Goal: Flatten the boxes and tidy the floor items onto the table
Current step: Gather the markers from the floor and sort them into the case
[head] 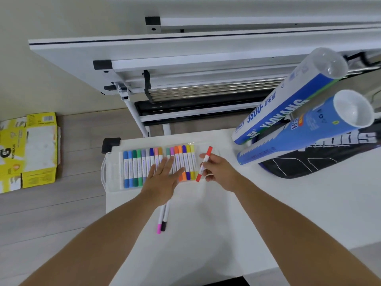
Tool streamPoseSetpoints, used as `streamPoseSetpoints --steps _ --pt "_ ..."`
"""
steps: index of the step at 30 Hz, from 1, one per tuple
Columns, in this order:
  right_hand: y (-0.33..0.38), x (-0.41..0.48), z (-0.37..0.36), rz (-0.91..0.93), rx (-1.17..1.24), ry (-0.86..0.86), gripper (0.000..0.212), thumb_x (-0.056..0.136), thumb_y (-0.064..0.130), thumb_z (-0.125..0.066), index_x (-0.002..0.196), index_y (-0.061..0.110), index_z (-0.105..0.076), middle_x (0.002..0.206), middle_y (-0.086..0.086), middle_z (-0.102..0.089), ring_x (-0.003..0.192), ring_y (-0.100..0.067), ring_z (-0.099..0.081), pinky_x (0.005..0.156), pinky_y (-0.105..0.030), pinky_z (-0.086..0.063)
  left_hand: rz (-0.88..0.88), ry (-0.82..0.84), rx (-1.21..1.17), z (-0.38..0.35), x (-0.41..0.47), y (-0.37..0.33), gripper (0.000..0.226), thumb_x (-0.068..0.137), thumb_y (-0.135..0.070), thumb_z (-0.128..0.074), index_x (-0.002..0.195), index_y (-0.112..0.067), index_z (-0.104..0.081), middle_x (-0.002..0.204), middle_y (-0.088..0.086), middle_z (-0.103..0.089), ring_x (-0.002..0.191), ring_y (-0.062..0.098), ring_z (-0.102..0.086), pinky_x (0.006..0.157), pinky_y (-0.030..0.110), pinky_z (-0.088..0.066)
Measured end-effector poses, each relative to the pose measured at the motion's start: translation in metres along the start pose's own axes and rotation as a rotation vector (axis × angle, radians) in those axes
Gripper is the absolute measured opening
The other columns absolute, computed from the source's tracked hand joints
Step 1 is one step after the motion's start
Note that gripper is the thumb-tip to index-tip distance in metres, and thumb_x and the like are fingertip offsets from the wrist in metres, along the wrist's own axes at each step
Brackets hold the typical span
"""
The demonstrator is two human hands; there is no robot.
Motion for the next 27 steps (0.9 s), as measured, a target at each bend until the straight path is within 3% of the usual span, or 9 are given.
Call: streamPoseSetpoints --steps 4,8,12,17,27 --pt "-0.002 0.014 0.008 0.028 -0.064 -0.05 0.021 0.101 0.017 -0.049 0.115 0.01 -0.063 0.1 -0.013 -0.065 0.08 -0.019 -0.056 0.071 -0.028 -0.05 0.004 -0.022 -0.008 -0.004 0.001 0.0 0.06 0.107 -0.038 -0.034 0.157 -0.043 0.0 0.165 0.004 0.024 0.148 0.03 0.027 0.12 0.052 0.006" --pt "-0.007 0.031 0.011 0.033 -0.341 -0.154 0.02 0.1 0.029 -0.052 0.108 0.015 -0.064 0.105 -0.002 -0.067 0.091 -0.019 -0.062 0.083 -0.027 -0.05 -0.001 -0.016 -0.012 -0.007 0.003 0.002 0.059 0.108 -0.04 -0.029 0.156 -0.044 0.004 0.164 0.003 0.027 0.147 0.029 0.03 0.12 0.05 0.008" --pt "-0.009 0.046 0.007 0.037 -0.45 -0.215 0.025 0.1 0.03 -0.052 0.114 0.014 -0.066 0.111 -0.003 -0.067 0.098 -0.02 -0.063 0.083 -0.026 -0.05 0.006 -0.03 -0.034 -0.01 0.004 0.004 0.056 0.108 -0.042 -0.024 0.155 -0.045 0.005 0.163 0.001 0.028 0.146 0.027 0.033 0.12 0.049 0.01" --pt "-0.007 0.059 -0.004 0.007 -0.546 -0.237 0.03 0.1 0.033 -0.053 0.114 0.012 -0.066 0.11 -0.004 -0.068 0.088 -0.014 -0.06 0.069 -0.016 -0.044 0.008 -0.025 -0.033 -0.011 0.004 0.004 0.056 0.108 -0.042 -0.024 0.155 -0.045 0.007 0.163 0.001 0.03 0.145 0.025 0.034 0.121 0.049 0.01" --pt "-0.012 0.066 -0.001 -0.039 -0.669 -0.347 0.027 0.096 0.041 -0.057 0.103 0.017 -0.064 0.095 0.001 -0.066 0.079 -0.015 -0.063 0.068 -0.021 -0.049 0.0 -0.032 -0.034 -0.014 0.004 0.005 0.056 0.107 -0.044 -0.023 0.155 -0.045 0.006 0.163 0.0 0.028 0.146 0.026 0.033 0.123 0.051 0.006"
Point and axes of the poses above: each hand's wrist, its own x-axis towards the middle knuckle, its own z-axis out of the back of the hand, y = z × x, the point moved 5 cm from there along x, towards the middle knuckle
